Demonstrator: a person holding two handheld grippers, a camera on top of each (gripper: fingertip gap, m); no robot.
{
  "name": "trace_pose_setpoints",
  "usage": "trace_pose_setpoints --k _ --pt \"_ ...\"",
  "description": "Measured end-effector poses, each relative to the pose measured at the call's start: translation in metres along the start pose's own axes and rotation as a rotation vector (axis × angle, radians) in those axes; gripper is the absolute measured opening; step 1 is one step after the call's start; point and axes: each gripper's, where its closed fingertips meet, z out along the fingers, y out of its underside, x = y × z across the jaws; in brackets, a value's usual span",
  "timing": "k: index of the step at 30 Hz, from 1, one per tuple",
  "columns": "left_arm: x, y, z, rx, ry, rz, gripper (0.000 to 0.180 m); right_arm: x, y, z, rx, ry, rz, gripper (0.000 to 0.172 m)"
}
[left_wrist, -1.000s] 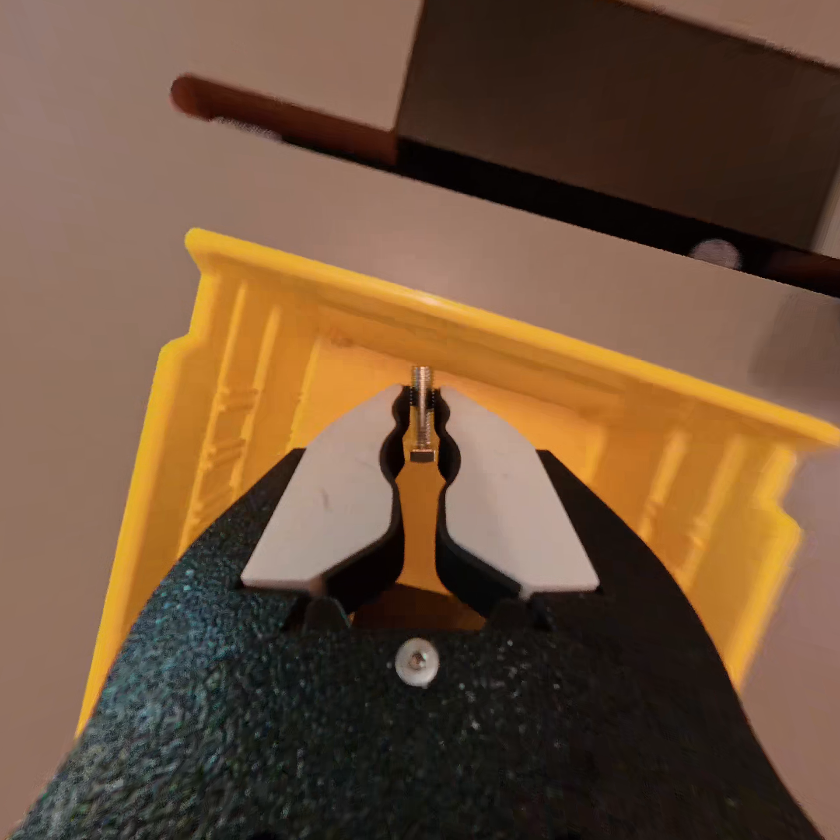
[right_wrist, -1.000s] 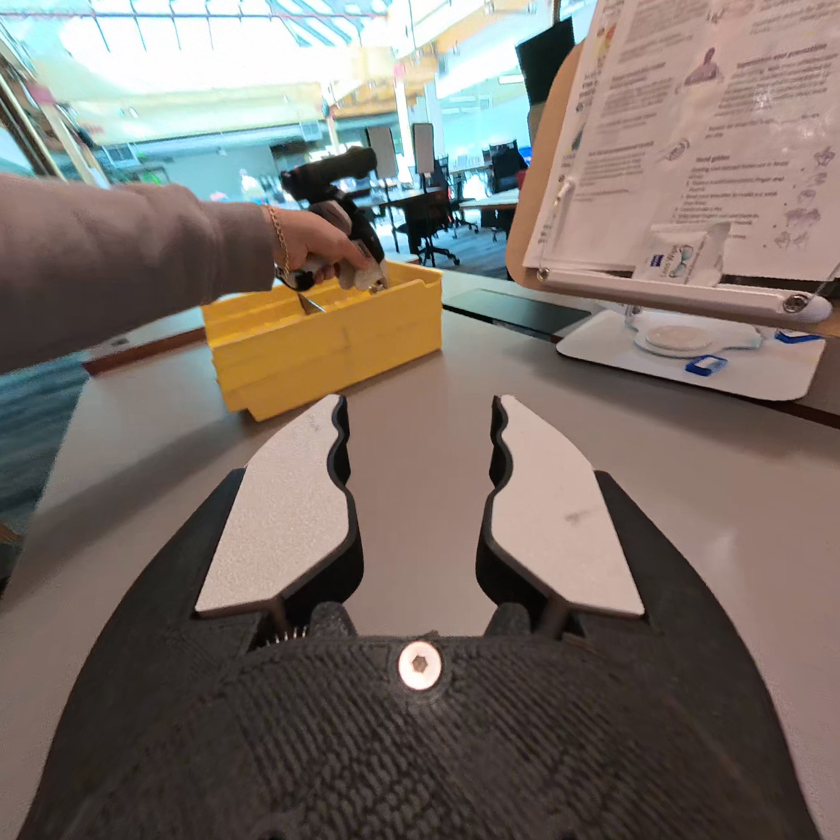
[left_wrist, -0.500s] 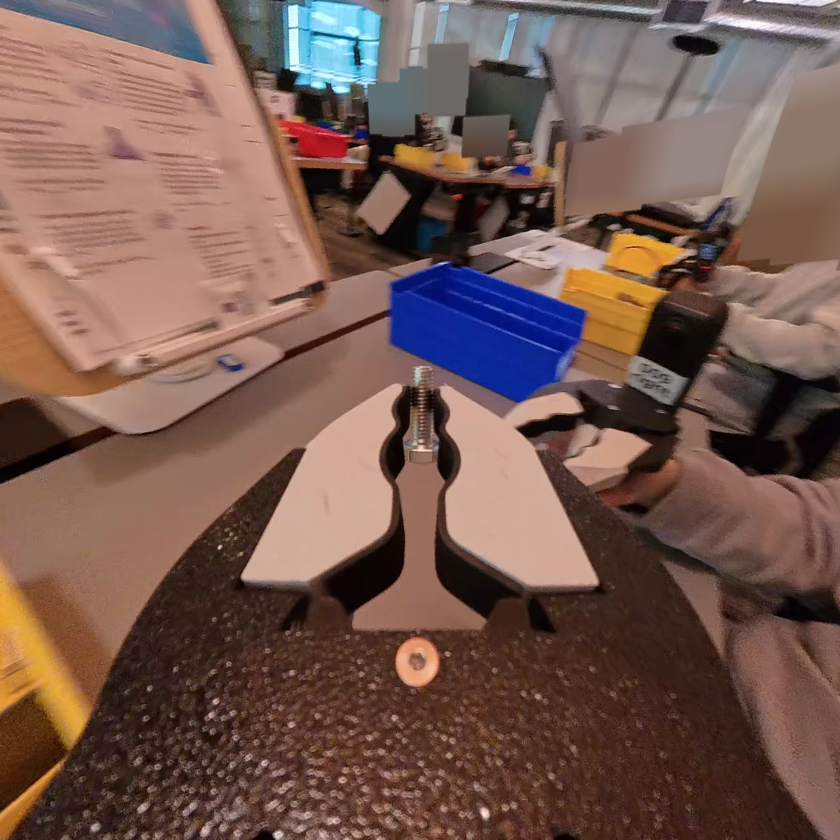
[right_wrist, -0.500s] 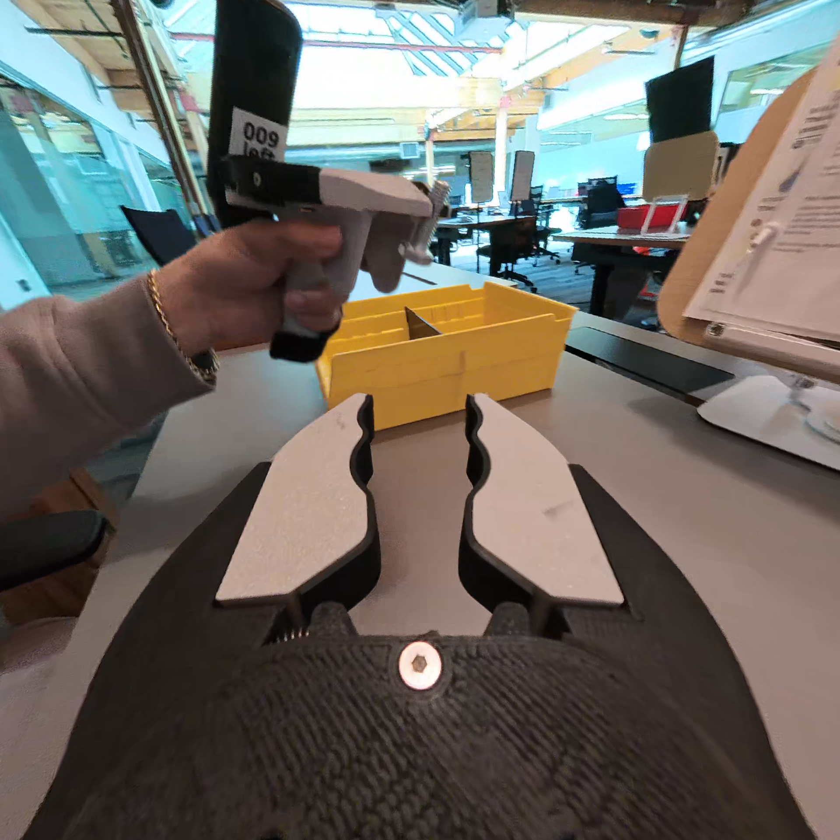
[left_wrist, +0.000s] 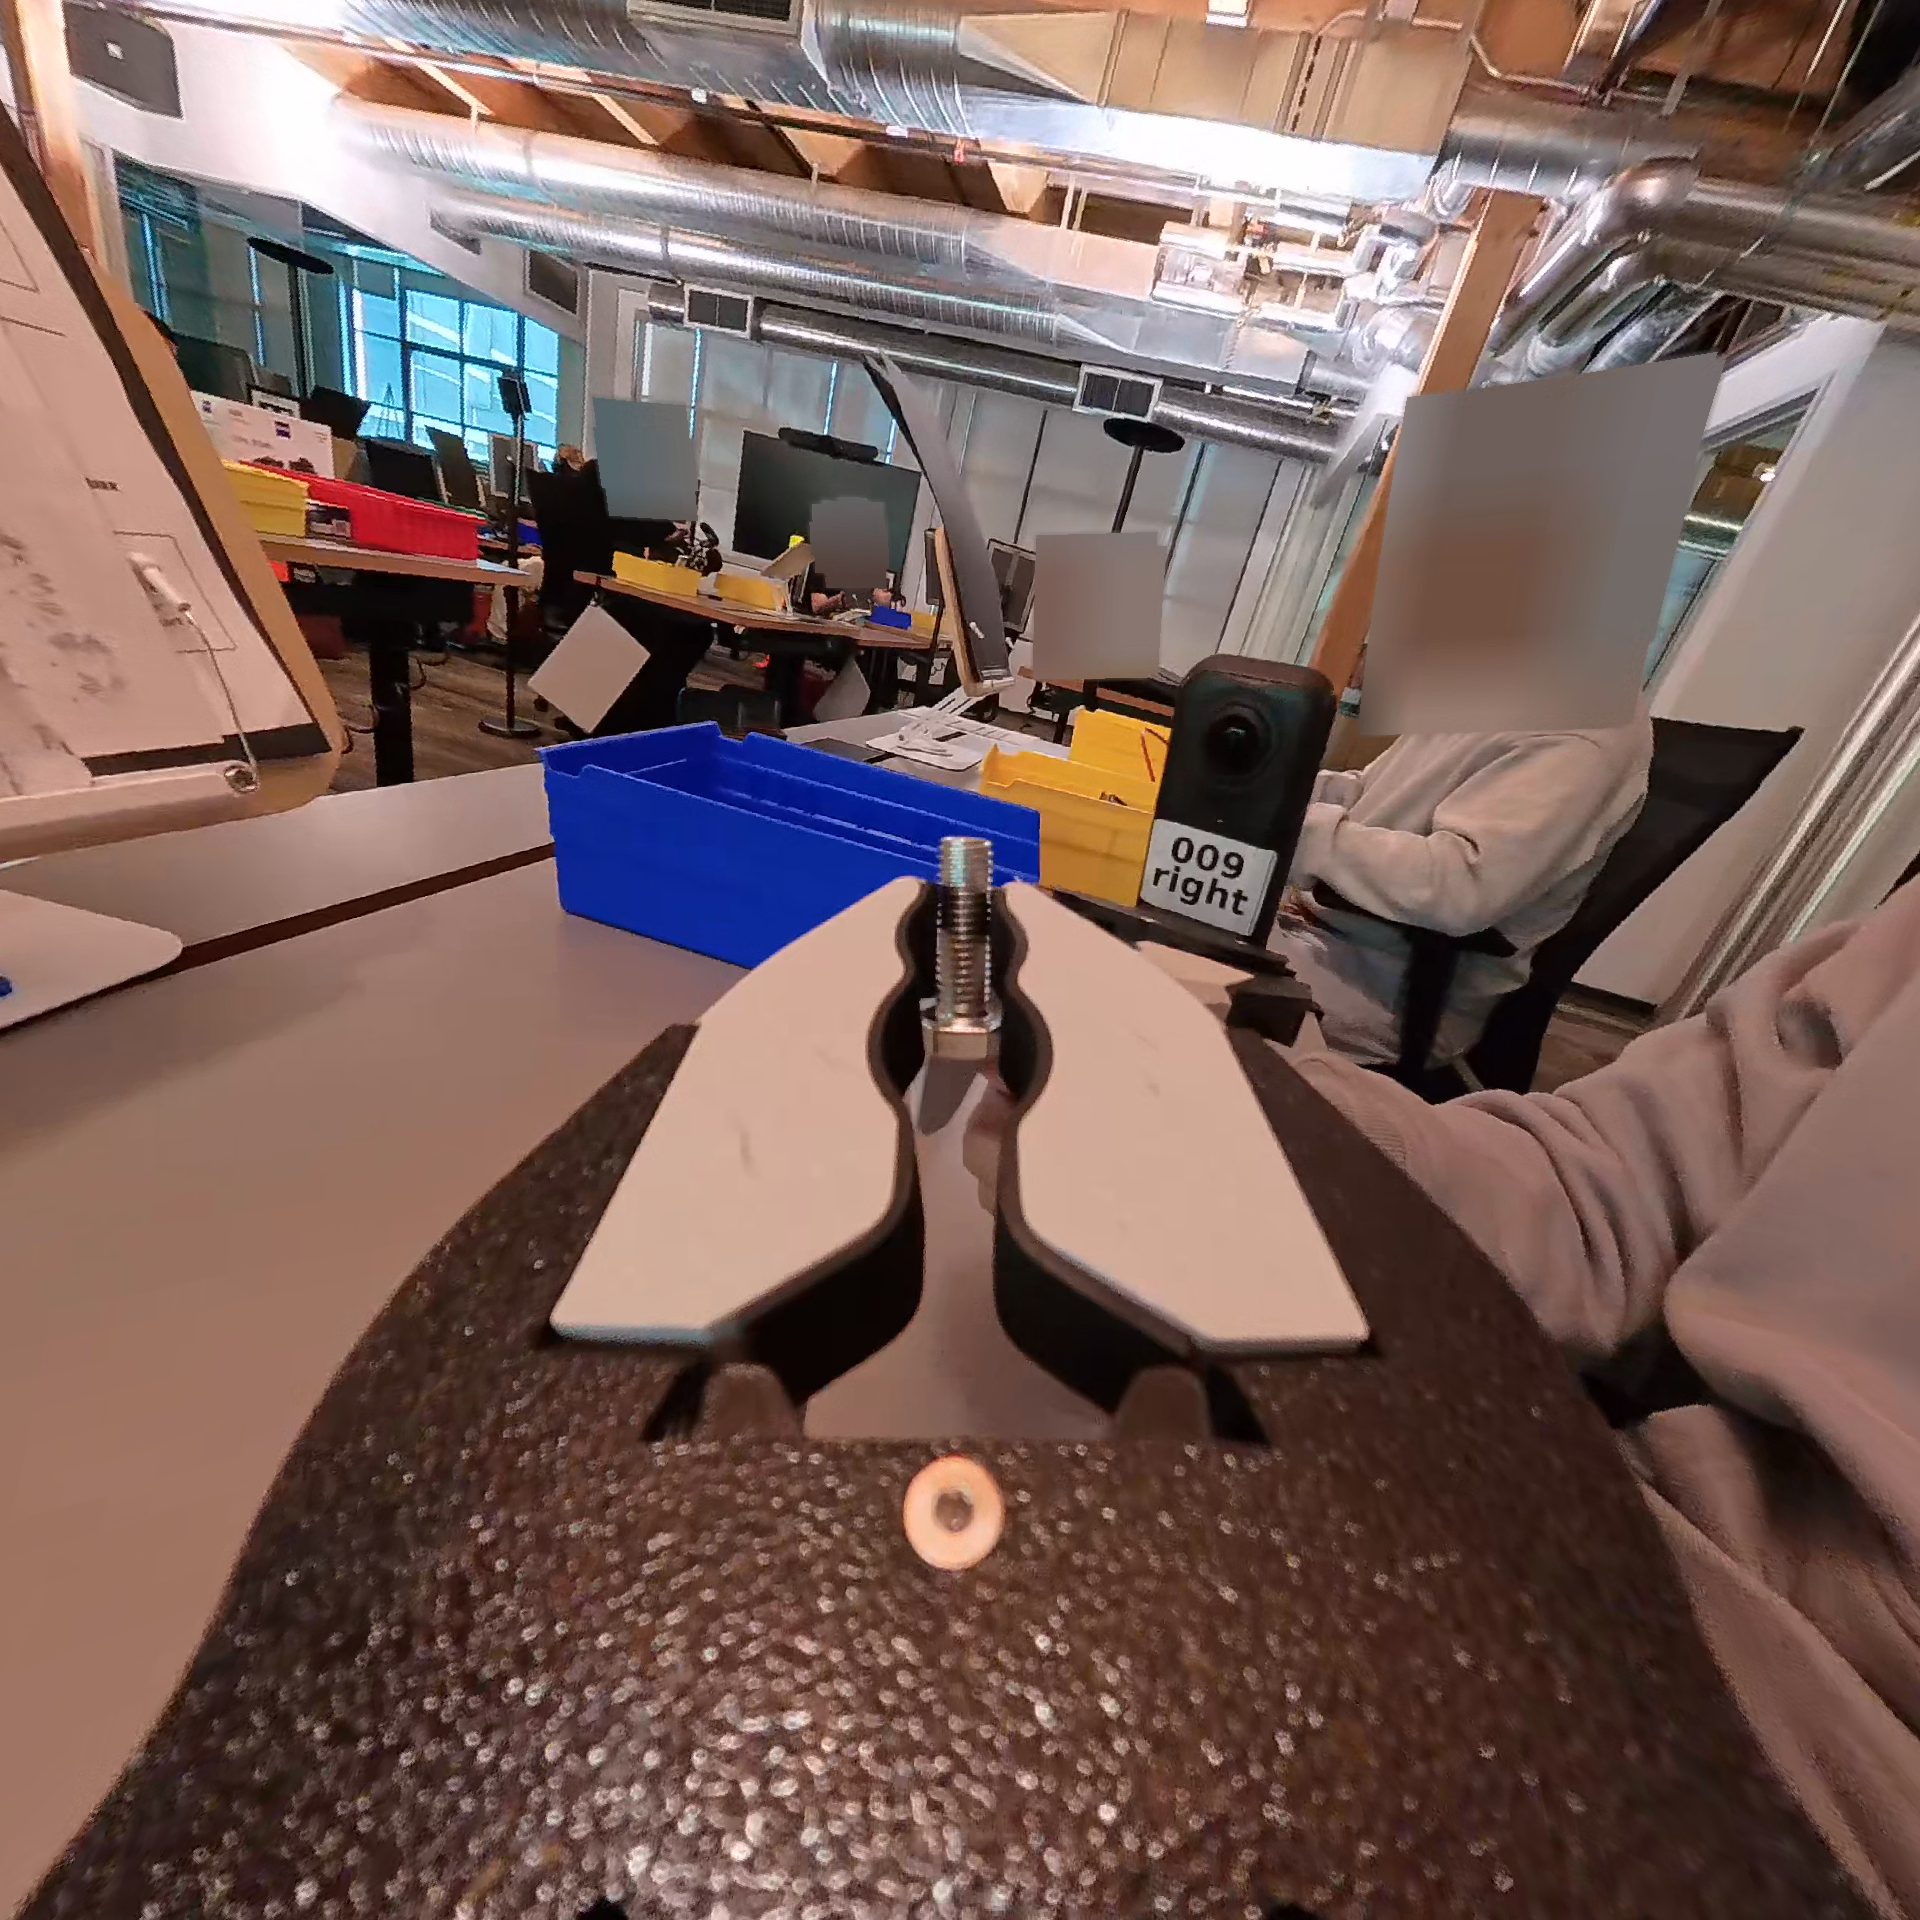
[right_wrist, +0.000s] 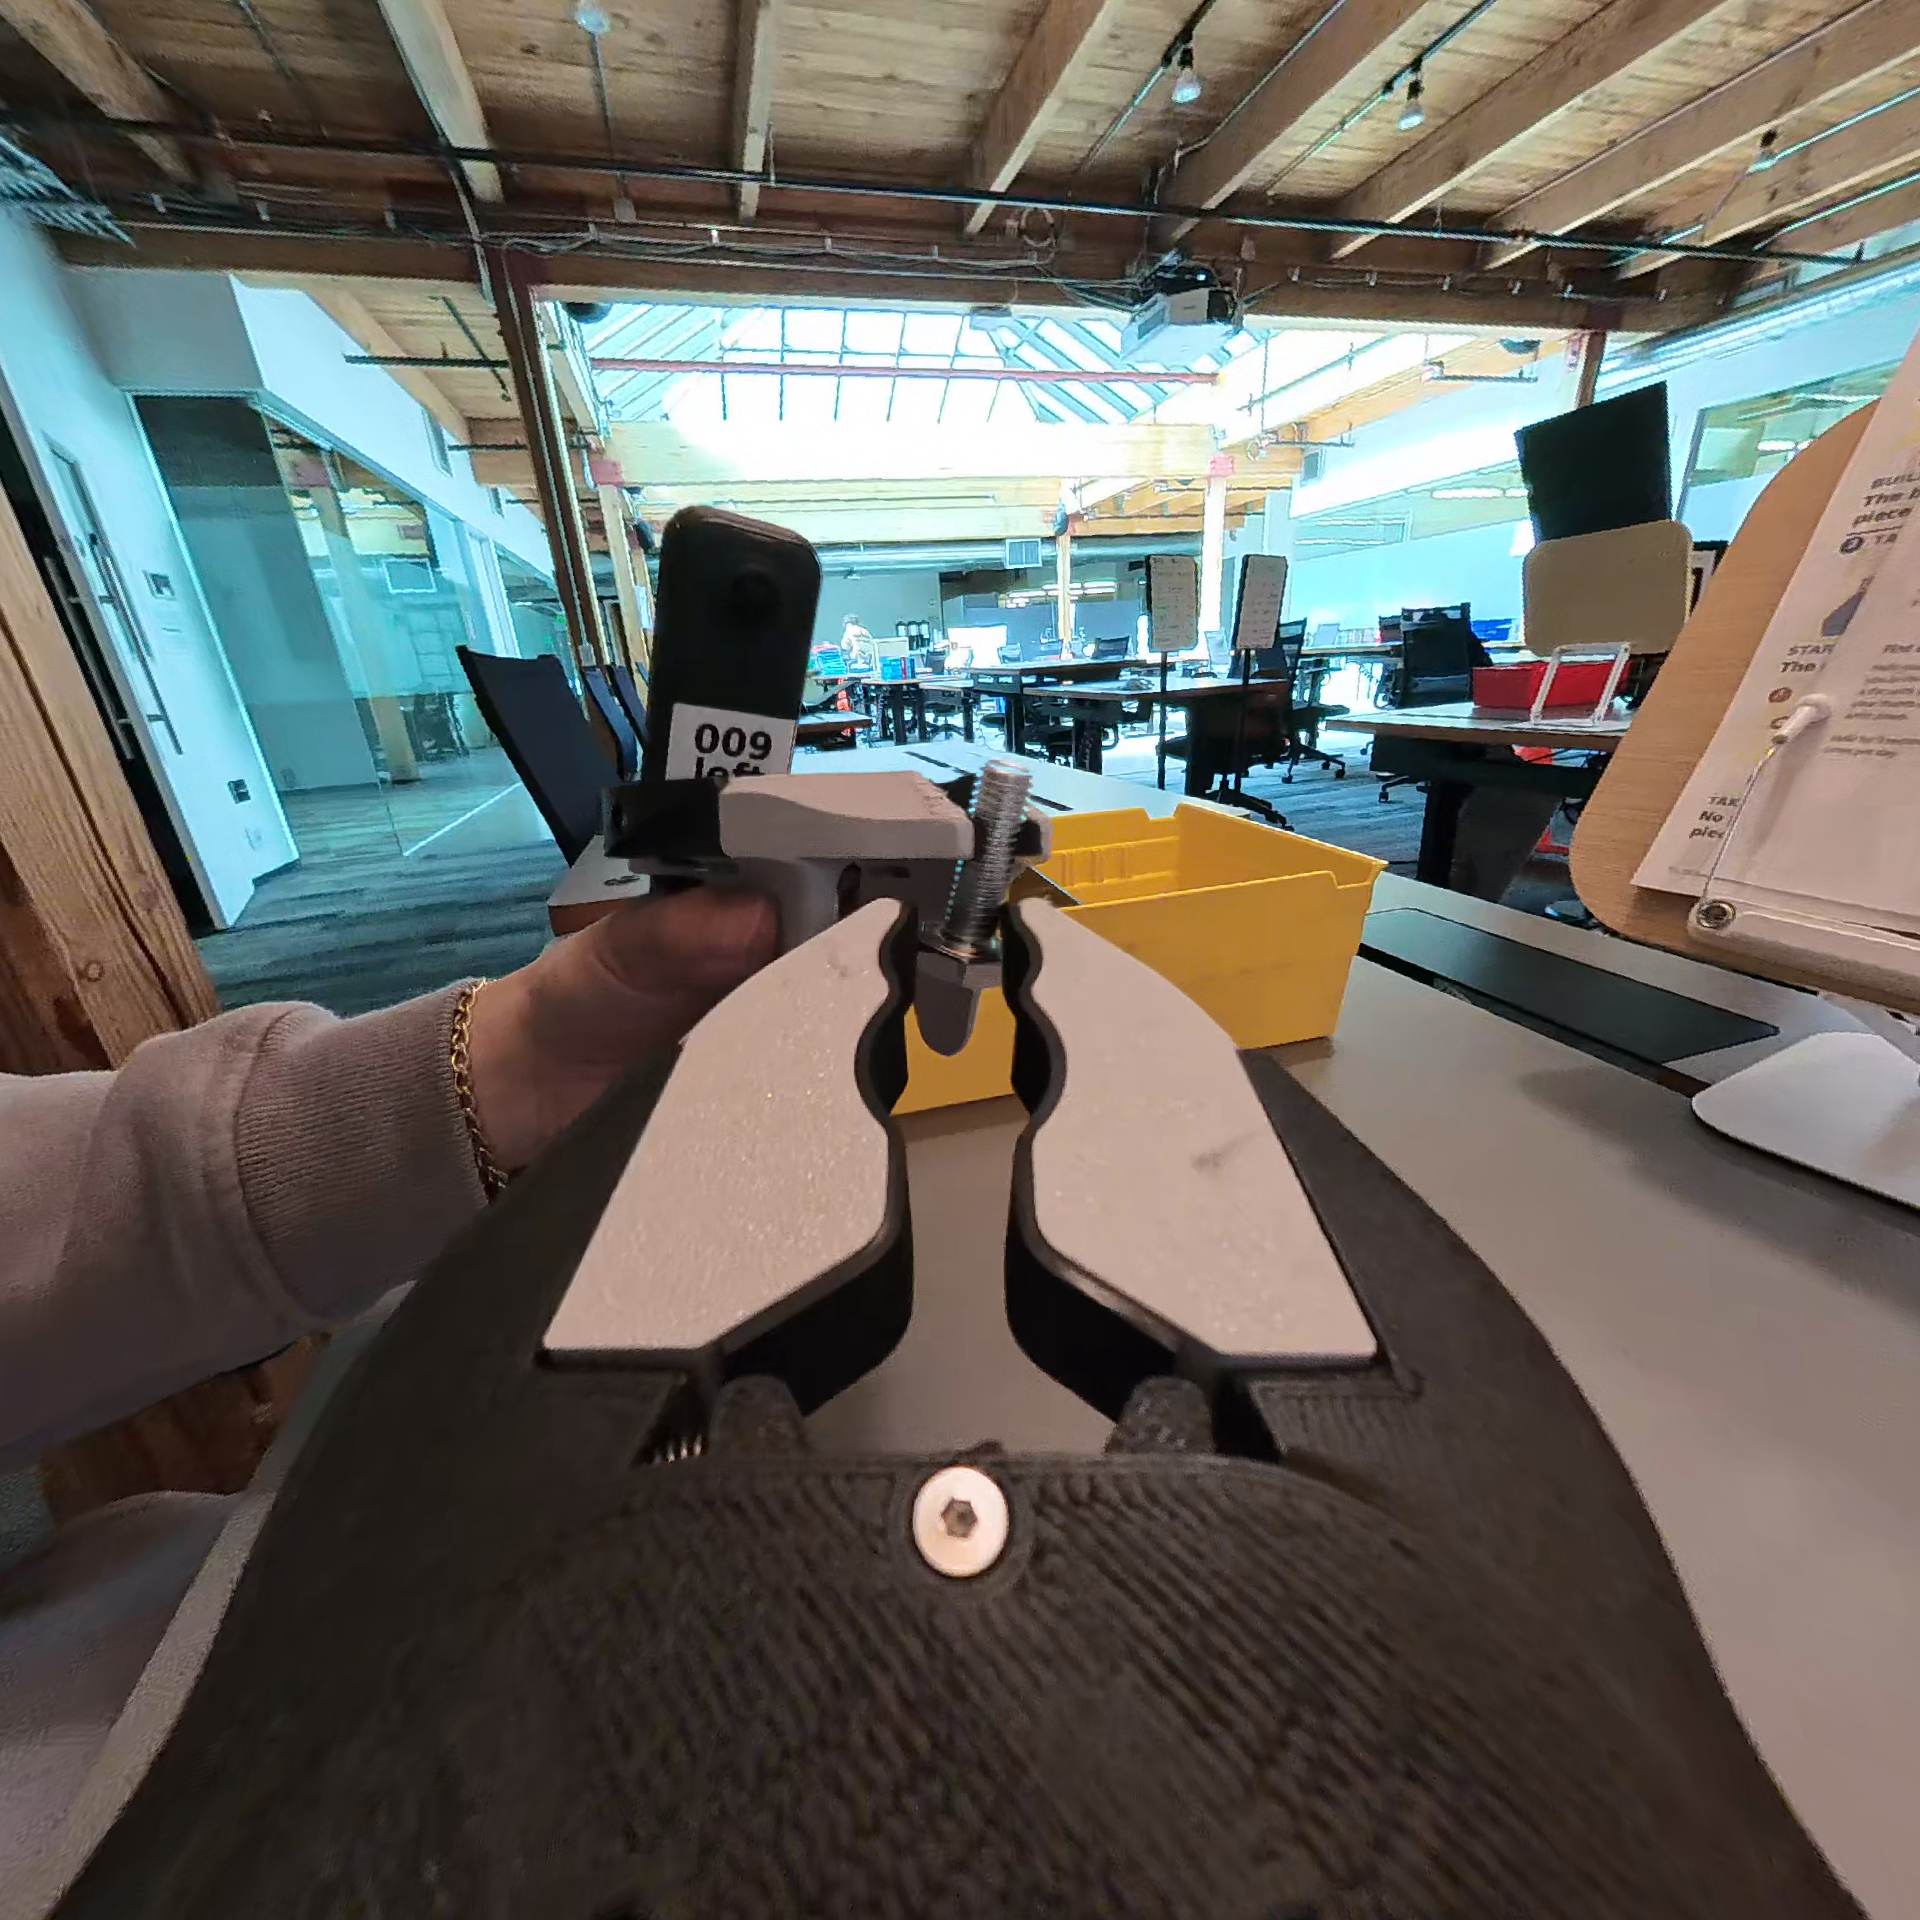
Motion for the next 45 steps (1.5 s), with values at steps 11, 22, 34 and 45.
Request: trace_pose_setpoints --k 11,22,34,45 --pt "0.002 0.01 -0.001 -0.016 0.02 0.018 0.008 0.001 0.005 0.0 -0.018 -0.031 0.078 0.01" --pt "-0.005 0.016 -0.014 -0.301 -0.153 0.154 0.025 0.002 0.021 0.001 -0.151 0.048 -0.193 0.009" --pt "-0.002 0.022 -0.011 -0.38 -0.212 0.147 0.009 0.001 0.025 0.001 -0.152 0.03 -0.165 0.01" --pt "0.0 0.021 -0.014 -0.36 -0.162 0.097 0.009 -0.003 0.025 0.003 -0.166 0.023 -0.165 0.009"
